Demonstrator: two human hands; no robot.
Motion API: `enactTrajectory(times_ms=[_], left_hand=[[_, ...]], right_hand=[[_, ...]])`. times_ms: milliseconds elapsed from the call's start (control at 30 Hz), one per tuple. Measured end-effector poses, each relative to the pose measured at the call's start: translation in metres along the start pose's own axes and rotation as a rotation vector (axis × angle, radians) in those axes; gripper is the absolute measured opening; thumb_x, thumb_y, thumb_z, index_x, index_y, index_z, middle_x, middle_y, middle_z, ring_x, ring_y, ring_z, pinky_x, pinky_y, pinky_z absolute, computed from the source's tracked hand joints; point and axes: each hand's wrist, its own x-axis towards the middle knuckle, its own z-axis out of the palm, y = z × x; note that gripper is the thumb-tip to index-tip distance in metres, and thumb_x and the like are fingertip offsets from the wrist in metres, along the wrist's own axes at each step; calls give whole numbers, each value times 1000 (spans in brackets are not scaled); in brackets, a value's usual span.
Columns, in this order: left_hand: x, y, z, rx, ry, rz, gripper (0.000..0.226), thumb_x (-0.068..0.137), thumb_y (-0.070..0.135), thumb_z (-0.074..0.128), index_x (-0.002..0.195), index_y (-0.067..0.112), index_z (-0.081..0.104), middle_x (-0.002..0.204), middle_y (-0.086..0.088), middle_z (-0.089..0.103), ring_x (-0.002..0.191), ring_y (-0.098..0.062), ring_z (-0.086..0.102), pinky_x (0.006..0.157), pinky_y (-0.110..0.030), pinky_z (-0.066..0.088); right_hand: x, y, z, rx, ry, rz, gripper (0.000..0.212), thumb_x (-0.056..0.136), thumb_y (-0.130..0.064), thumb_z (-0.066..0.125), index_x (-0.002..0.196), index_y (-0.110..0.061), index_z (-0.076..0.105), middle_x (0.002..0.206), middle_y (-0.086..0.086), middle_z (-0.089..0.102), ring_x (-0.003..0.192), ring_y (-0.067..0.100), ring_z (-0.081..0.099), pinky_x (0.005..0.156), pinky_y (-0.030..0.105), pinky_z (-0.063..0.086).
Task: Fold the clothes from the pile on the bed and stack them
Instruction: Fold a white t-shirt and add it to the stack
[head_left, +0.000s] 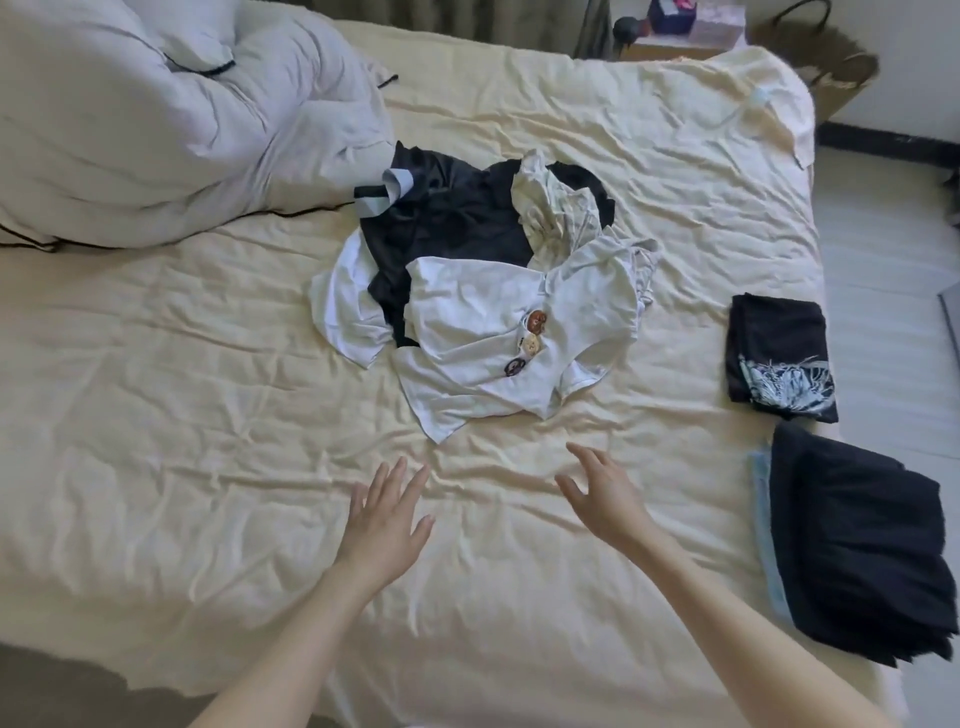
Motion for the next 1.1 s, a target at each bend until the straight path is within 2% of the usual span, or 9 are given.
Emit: enactTrajectory(times_ms=[233,400,500,567,700,833,900,1000,1100], left_hand=[[85,-3,79,-18,-188,4,67,98,43,36,149,33,-7,156,-4,-22,143,-25,-21,115,-46,-6],[136,-15,134,30,-242,-17,78,93,50,43,149,33,-9,156,-6,-22,143,-27,-19,114,-49,-3],[147,-20,149,74,-241,-2,82,90,57,43,148,34,-10,157,-5,-19,145,-26,-13,114,-48,-2],[152,-22,156,69,-241,-4,84,89,56,45,147,35,-10,157,-5,-19,145,-26,-13,114,-48,-2],[157,-23,157,53,-297,-22,86,88,54,49,147,37,-11,156,-2,-21,145,-24,-14,115,-49,-1],[163,-25,140,-14,-430,-3,82,92,44,50,148,36,-9,156,-1,-22,145,-24,-15,115,-48,1],[165,-28,121,-72,-476,15,73,95,36,49,150,32,1,158,-4,-13,146,-23,-6,115,-40,6],[162,-25,79,-220,-452,13,55,96,30,49,146,17,30,154,-9,27,140,-22,28,106,-24,24],[146,-11,25,-322,-324,-4,46,97,29,47,140,17,42,142,-7,47,129,-22,44,98,-24,34]], right_hand=[[103,26,45,176,-134,233,42,96,-26,49,136,-13,45,135,13,49,119,26,50,94,29,35],[193,28,64,329,130,289,41,93,-28,53,129,-8,50,125,13,54,116,28,52,91,32,37],[225,20,75,510,217,395,25,88,-33,58,97,-11,57,95,4,57,106,27,53,86,34,40],[237,14,80,643,270,503,19,85,-30,62,82,-14,51,87,7,59,95,26,53,84,36,44],[243,8,85,800,368,676,17,86,-23,63,75,-18,51,78,-3,58,83,19,54,74,31,45],[226,0,70,856,467,653,12,86,-20,60,76,-15,56,70,-6,55,77,17,52,70,26,41],[208,-3,50,931,533,620,3,85,-16,61,86,-13,59,72,-6,56,76,16,53,69,25,43],[180,-2,12,1065,589,580,15,86,-6,59,101,-9,60,83,-2,59,78,15,55,67,21,46],[148,-7,-31,1033,572,452,21,89,-2,51,106,-6,62,80,-1,59,69,10,52,57,12,43]])
